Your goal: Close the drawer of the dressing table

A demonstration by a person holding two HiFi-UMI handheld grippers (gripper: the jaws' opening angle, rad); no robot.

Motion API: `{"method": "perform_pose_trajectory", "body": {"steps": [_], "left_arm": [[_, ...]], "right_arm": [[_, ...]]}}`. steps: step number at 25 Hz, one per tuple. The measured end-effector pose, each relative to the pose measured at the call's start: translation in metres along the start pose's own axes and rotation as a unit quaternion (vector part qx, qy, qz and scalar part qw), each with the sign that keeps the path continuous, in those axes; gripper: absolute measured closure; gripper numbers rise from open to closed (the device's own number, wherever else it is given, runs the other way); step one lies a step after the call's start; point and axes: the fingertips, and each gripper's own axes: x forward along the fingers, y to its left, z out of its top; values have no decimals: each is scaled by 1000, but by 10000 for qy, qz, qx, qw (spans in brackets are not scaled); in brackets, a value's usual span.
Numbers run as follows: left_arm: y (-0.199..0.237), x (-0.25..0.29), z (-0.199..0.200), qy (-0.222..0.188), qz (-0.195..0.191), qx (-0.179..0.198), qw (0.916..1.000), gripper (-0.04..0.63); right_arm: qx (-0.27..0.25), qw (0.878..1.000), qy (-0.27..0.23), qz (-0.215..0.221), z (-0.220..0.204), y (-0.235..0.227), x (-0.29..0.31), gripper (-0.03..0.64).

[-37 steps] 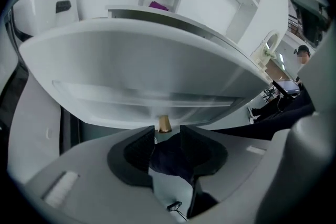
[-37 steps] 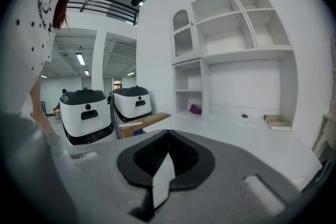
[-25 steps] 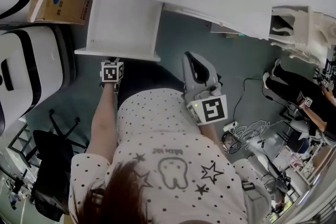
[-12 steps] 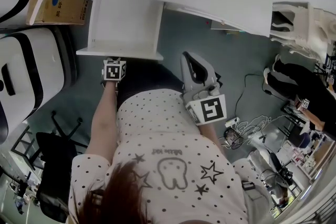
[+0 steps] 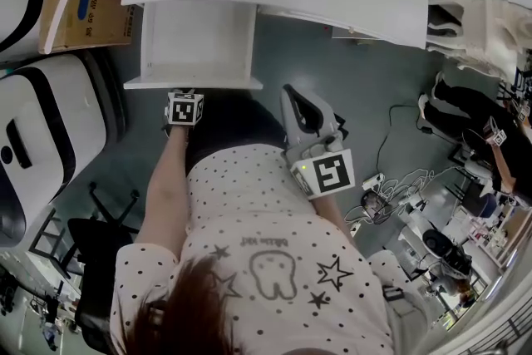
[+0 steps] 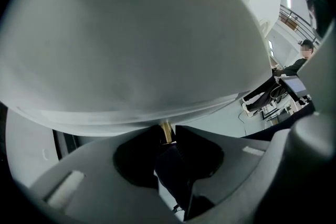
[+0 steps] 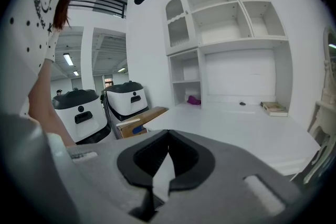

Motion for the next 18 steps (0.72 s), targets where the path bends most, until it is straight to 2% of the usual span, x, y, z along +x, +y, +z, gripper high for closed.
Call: {"method": "perform_pose_trajectory", "body": {"steps": [7, 11, 15, 18], "left_arm": [[3, 7, 12, 51, -25, -60, 10000, 502], [6, 8, 19, 57, -54, -240, 9997, 502], [7, 9, 25, 60, -127, -150, 9998, 502], [8, 8, 30, 53, -198, -95, 9997, 500]], "right_arm": [[89, 9999, 23, -137, -2, 11, 7, 621], [-195, 9997, 102, 133, 2, 33, 20, 621], [-582, 9964, 478, 388, -6, 60, 25, 621], [-618, 9960, 520, 375, -5, 69, 28, 621]]}}
